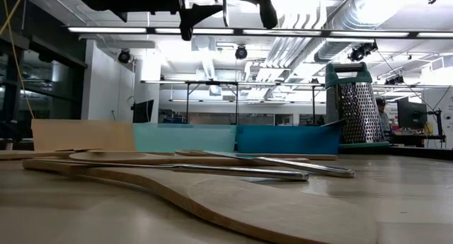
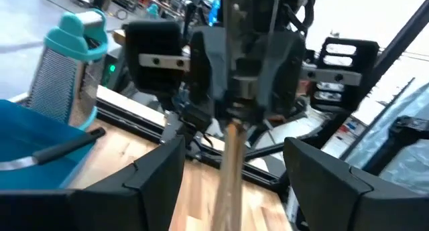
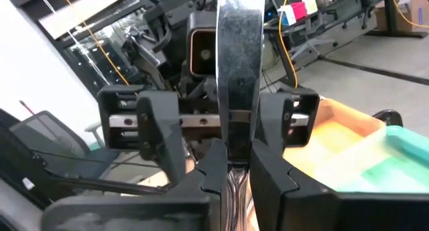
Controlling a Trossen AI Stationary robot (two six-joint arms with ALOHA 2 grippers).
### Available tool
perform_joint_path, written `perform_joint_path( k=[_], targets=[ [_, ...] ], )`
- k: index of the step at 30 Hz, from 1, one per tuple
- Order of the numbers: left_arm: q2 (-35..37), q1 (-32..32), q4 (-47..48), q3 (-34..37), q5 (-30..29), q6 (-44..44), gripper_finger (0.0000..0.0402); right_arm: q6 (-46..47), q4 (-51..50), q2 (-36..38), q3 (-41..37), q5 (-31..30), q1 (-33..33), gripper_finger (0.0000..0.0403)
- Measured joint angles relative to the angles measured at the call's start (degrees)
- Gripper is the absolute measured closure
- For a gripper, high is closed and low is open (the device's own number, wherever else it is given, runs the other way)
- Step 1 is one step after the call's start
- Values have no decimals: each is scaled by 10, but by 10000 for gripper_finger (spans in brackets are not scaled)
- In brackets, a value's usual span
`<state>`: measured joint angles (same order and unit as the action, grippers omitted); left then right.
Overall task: Pick & Place Kitchen Items
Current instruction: Put the silver table knife into the green bin
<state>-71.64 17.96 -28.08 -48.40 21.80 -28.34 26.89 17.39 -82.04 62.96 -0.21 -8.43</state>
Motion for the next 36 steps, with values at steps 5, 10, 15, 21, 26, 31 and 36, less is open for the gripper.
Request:
perform_joint_path(
  k=[5,10,15,21,26,31,36],
  targets=[
    [0,0,0,0,-7,1,151,-2,7,0,0,-2,-5,371],
    [-6,-5,-5,0,-5,2,151,-2,41,-11,1,-10,-13,371],
    [-6,-5,-1,1,-5,2,151,6,55,-26,1,-15,-18,371],
    [-7,-4,24,1,-5,2,151,3,60,-26,0,-30,-22,371],
    [-7,-3,45,1,-10,-3,151,5,65,-25,0,-24,-26,371],
    [-7,-4,44,1,-11,-4,152,5,69,-25,0,-24,-26,371],
    [-16,-5,39,0,-12,-9,152,5,78,-25,0,-24,-26,371]
  ],
)
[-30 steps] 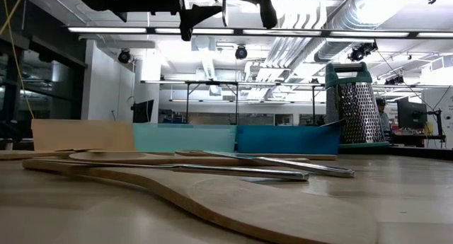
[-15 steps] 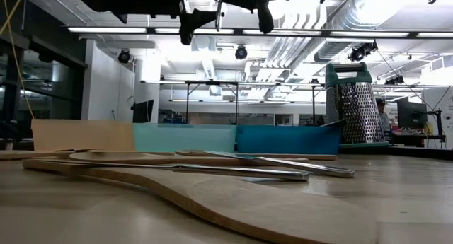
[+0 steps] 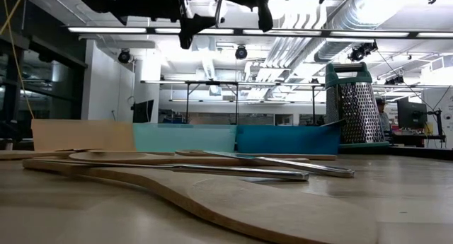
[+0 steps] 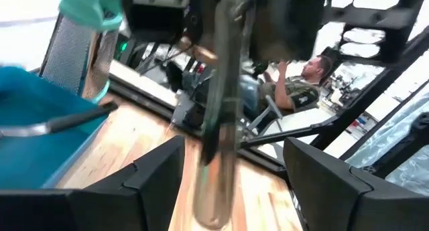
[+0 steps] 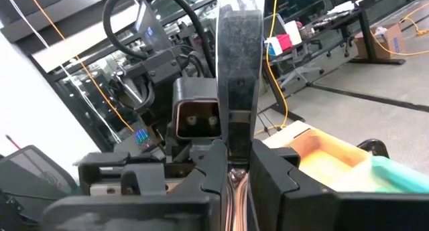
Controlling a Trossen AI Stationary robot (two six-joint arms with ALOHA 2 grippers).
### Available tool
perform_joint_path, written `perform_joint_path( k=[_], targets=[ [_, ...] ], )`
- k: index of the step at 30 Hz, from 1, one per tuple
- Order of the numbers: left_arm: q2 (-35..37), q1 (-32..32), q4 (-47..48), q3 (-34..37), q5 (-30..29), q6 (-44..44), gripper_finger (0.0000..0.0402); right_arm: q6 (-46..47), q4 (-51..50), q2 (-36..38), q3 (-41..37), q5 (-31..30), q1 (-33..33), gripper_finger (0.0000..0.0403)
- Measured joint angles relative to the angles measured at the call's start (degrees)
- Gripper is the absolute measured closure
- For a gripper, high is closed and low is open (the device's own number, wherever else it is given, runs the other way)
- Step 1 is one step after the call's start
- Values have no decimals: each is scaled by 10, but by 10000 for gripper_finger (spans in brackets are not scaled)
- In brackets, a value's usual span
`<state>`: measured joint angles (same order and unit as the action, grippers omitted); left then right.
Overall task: Pick & Place Kitchen Items
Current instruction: Put the silver table knife into the green bin
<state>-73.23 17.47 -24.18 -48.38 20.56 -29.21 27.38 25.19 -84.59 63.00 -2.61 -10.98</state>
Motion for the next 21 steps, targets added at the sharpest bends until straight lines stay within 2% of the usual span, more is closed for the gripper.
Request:
perform_joint_path(
  k=[5,8,12,19,21],
  targets=[
    [0,-3,2,0,-1,-8,154,1,-1,-2,0,0,0,371],
    [0,-3,6,0,-1,-9,172,2,-1,-2,0,0,0,371],
    [0,-3,4,0,-2,-9,221,2,-1,-2,-1,1,0,371],
    [0,-2,8,0,2,4,332,7,-1,-2,-1,3,0,371],
    [0,-2,8,0,7,12,339,7,-1,-2,-1,3,0,371]
  ],
)
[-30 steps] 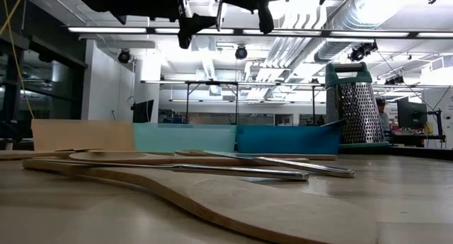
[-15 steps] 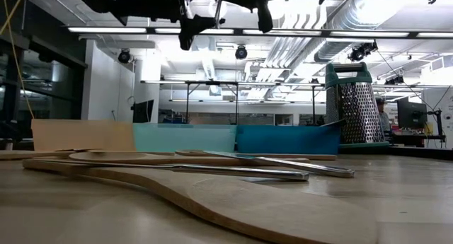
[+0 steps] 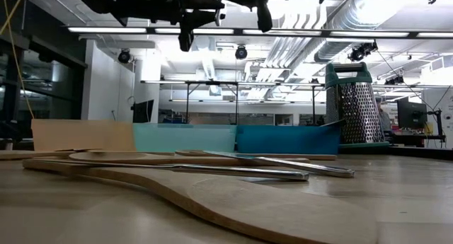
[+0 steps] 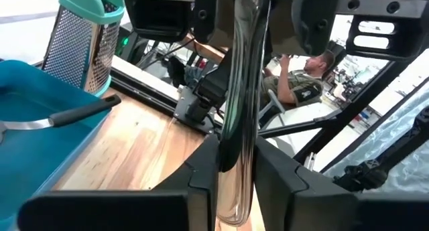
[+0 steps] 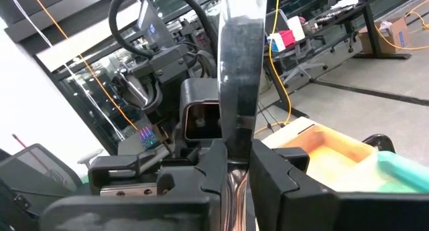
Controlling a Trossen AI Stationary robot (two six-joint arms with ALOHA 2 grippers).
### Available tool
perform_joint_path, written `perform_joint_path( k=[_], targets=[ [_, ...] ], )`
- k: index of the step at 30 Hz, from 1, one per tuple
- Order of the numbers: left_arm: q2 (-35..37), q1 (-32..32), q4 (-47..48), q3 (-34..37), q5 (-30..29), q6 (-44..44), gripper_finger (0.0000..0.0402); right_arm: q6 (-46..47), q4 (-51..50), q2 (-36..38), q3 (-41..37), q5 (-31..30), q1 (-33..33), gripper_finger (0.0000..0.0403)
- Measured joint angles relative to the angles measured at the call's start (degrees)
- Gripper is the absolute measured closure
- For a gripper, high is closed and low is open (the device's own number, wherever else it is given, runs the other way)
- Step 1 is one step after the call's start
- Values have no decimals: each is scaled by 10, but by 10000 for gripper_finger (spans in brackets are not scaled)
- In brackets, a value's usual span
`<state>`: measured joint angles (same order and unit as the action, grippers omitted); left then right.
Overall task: Pick & Place Kitchen Items
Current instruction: Put the silver table knife into the green bin
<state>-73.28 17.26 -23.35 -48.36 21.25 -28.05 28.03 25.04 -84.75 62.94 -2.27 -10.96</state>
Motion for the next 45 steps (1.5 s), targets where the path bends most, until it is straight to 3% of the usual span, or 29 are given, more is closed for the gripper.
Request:
perform_joint_path(
  k=[8,17,26,32,40,45],
  targets=[
    [0,0,7,0,9,11,339,2,-7,0,0,10,0,367],
    [0,-1,10,0,13,14,339,0,-23,0,0,42,-1,266],
    [0,0,17,0,2,13,339,-9,-115,47,0,37,-6,250],
    [0,0,73,0,-68,13,339,-9,-199,98,0,29,-11,254],
    [0,3,211,0,-223,8,339,-9,-294,149,0,-39,-12,255],
    [0,41,283,0,-232,31,339,-9,-319,154,0,-50,-12,255]
  ],
)
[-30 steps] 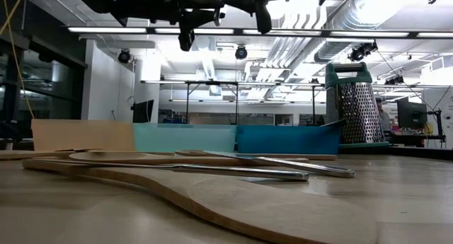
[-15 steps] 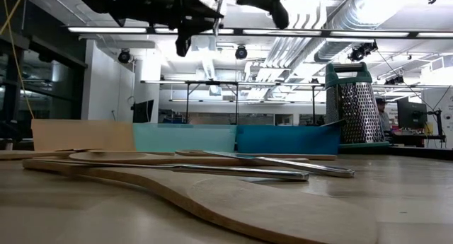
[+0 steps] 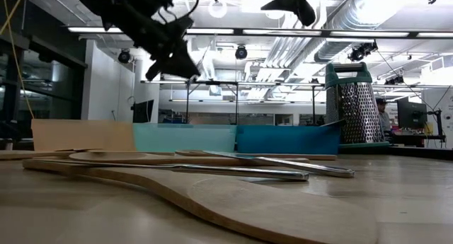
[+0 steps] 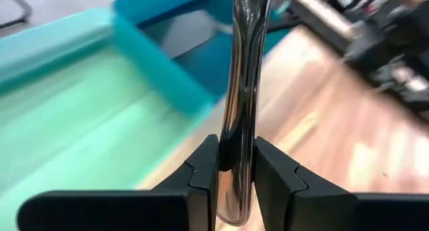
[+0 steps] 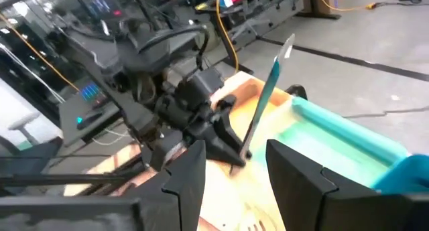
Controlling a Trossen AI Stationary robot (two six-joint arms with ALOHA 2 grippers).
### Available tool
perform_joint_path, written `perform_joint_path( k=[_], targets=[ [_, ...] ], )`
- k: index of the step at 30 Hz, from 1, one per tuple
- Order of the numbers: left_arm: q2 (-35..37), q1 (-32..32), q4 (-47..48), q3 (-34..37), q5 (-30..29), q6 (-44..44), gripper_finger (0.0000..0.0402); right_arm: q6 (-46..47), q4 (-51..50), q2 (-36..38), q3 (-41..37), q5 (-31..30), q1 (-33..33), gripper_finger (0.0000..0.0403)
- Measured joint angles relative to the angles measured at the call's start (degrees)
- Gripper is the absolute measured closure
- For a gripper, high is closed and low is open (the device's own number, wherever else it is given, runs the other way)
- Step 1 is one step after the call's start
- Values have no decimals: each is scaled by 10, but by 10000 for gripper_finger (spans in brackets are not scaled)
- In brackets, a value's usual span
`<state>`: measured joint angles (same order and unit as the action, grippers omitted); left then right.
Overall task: Pick & Place Kitchen Items
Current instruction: Put the silver table knife into the green bin
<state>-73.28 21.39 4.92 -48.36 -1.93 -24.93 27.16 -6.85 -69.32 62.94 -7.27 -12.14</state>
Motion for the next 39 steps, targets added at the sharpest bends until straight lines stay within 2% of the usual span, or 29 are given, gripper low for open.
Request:
perform_joint_path(
  k=[9,14,20,27,35,39],
  targets=[
    [0,87,131,-15,35,150,339,1,-6,0,0,-3,0,254],
    [-11,125,215,-63,18,244,339,2,-6,0,0,-3,0,254],
    [-73,132,307,-143,-28,327,339,2,-8,-3,0,-3,0,254],
    [-181,131,416,-230,-57,294,339,8,-8,-5,0,-18,0,254],
    [-267,131,457,-288,-61,294,339,13,-23,-5,0,-31,0,254],
    [-294,131,462,-304,-86,308,339,16,-27,-5,0,-33,0,254]
  ],
)
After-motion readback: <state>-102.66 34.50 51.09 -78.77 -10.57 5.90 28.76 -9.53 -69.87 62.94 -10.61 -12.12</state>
